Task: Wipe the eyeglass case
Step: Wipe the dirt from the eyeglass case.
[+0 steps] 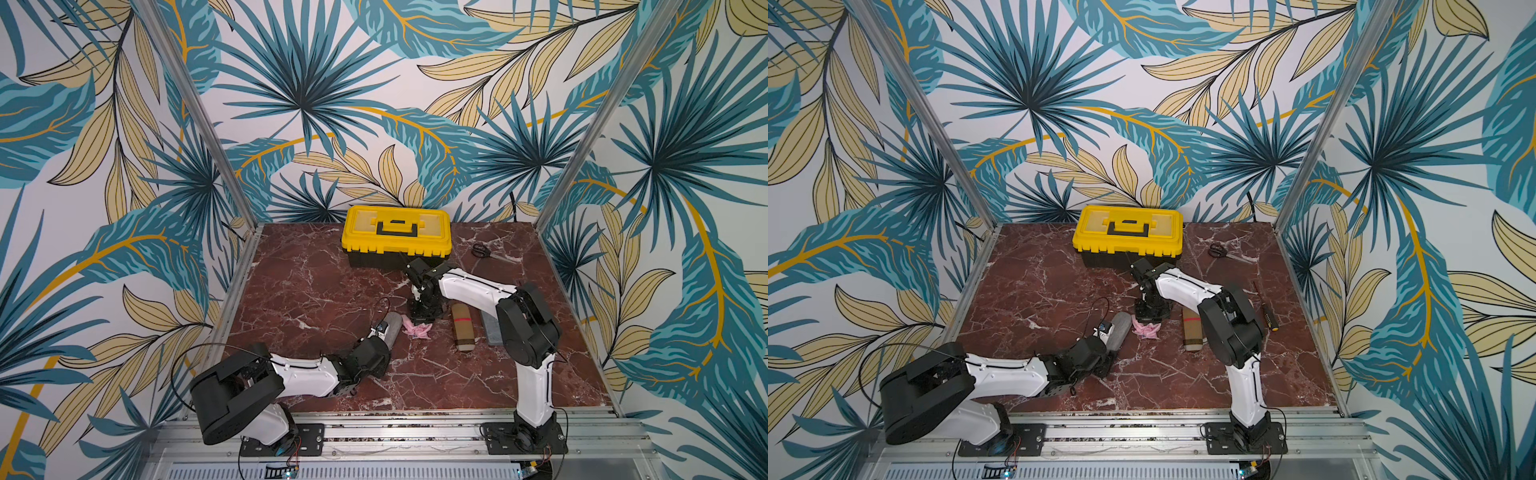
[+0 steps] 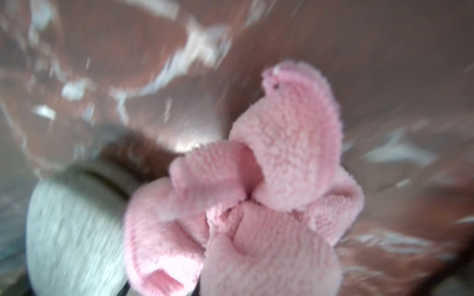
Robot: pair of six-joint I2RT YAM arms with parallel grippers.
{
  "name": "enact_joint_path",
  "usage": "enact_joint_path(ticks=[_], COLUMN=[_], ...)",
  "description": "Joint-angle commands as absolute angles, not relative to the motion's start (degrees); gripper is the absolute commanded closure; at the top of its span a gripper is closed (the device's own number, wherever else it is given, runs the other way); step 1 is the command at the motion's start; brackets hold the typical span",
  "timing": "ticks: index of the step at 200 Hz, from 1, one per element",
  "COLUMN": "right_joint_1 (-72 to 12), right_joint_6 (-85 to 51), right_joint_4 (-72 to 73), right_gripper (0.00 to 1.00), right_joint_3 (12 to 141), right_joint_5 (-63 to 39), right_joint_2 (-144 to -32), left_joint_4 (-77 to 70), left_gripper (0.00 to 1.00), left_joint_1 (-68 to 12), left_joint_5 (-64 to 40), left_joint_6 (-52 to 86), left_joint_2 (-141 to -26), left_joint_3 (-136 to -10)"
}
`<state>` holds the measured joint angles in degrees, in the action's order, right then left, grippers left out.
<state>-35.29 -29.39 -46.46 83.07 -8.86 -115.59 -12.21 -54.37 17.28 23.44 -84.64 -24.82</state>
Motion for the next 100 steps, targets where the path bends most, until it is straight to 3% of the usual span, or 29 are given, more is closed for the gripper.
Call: enact_joint_path(ticks=[1,41,100], right_joint_1=[-41.0,-44.6,-32.0], right_joint_6=[-38.3,-49.6,-36.9], right_joint_4=[-39.5,-26.8,-45.0], right_gripper=[1.0,1.0,1.0], right_joint_3=[78.4,74.2,96.3], right_joint_5=[-18.7,-25.9,-9.5], right_joint_2=[-114.6,-112.0,-124.3], left_joint_4=[-10.0,-10.4,-7.5], left_gripper=[0.78,0.78,0.77], left_joint_1=[-54.1,-54.1,-54.5], left_joint_5=[14.1,12.2,9.4], left_joint_6=[24.4,24.2,26.9], left_joint_2=[-88.0,-88.8,-86.3], left_joint_3=[-25.1,-25.8,-25.1])
